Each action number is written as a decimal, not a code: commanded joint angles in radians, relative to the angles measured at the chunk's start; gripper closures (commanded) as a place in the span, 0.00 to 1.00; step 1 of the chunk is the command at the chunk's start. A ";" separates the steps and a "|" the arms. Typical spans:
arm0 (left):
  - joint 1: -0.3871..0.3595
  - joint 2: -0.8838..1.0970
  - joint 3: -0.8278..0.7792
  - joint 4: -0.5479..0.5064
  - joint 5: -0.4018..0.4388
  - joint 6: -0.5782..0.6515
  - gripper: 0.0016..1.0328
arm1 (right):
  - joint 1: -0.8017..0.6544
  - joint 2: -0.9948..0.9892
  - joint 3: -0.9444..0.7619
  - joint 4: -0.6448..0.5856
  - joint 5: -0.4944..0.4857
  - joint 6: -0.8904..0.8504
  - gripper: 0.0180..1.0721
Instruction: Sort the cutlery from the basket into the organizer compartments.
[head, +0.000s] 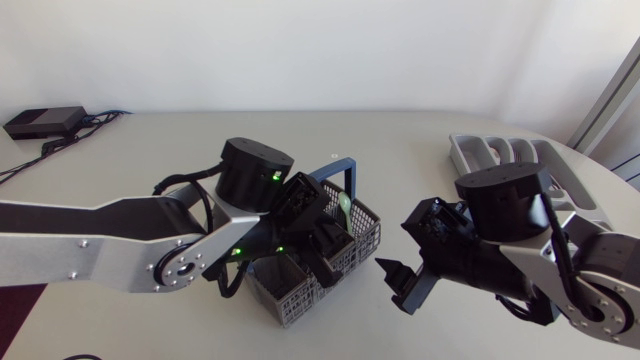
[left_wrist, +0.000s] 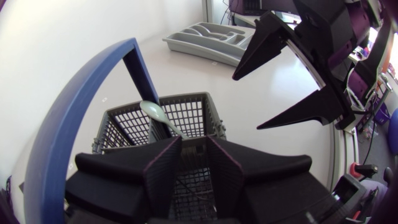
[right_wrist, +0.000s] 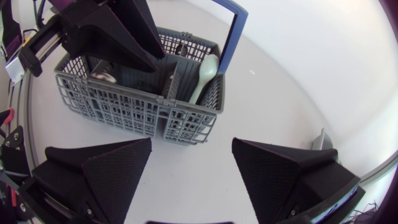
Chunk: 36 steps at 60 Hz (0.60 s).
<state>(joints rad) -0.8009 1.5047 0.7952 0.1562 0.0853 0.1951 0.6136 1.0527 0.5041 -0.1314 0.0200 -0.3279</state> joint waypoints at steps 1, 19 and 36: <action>0.020 -0.057 -0.031 0.023 0.045 0.023 0.67 | 0.000 0.013 0.002 0.013 -0.034 -0.030 0.12; 0.032 -0.075 -0.010 0.008 0.151 -0.006 0.62 | 0.037 0.003 0.010 -0.020 -0.236 -0.063 0.12; 0.100 -0.024 0.047 0.042 0.294 -0.140 0.58 | 0.106 0.122 0.039 0.018 -0.233 -0.072 0.12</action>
<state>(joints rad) -0.7101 1.4658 0.7887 0.1478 0.3626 0.1032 0.7120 1.1255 0.5205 -0.1299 -0.2134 -0.3840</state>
